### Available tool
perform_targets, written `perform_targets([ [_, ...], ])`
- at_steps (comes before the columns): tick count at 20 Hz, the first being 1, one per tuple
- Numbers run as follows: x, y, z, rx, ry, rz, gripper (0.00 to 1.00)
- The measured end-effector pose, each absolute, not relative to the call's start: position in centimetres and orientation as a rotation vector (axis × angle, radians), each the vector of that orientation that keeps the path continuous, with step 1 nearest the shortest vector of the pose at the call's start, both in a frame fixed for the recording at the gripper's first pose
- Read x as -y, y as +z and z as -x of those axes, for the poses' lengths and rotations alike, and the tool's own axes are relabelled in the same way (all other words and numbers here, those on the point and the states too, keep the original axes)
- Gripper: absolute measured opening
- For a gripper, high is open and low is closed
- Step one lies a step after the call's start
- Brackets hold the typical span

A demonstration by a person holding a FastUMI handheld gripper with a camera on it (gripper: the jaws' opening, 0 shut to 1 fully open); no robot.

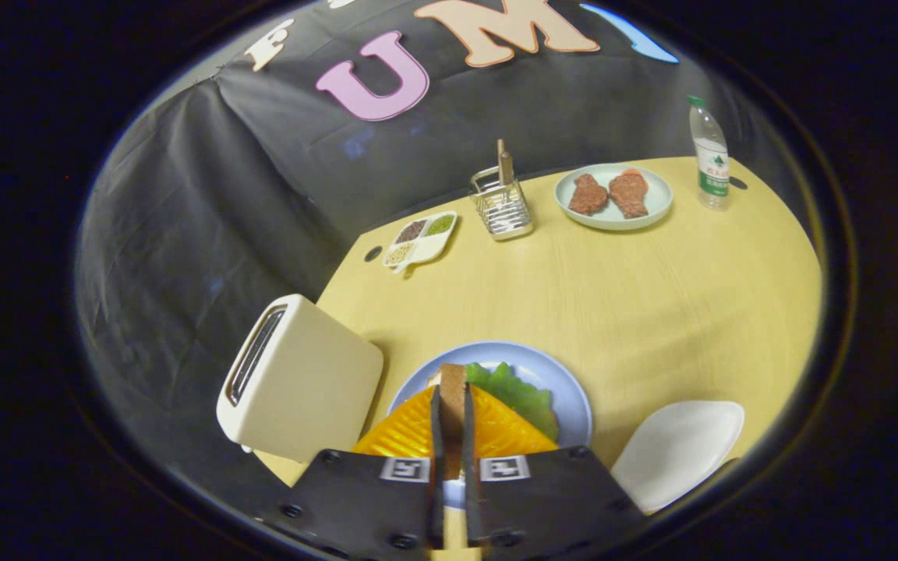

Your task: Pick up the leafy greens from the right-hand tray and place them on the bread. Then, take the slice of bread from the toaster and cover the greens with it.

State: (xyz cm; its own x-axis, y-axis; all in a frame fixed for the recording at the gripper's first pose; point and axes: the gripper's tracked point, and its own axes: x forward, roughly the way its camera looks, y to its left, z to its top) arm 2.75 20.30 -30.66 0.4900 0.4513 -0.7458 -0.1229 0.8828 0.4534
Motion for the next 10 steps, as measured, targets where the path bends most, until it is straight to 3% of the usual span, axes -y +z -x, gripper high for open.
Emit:
perform_targets([
  [2,-18.9,-31.7,-2.1,-1.016,0.343,-0.293,0.22],
  [10,-15.9,-31.7,-1.6,-1.005,0.331,-0.199,0.75],
])
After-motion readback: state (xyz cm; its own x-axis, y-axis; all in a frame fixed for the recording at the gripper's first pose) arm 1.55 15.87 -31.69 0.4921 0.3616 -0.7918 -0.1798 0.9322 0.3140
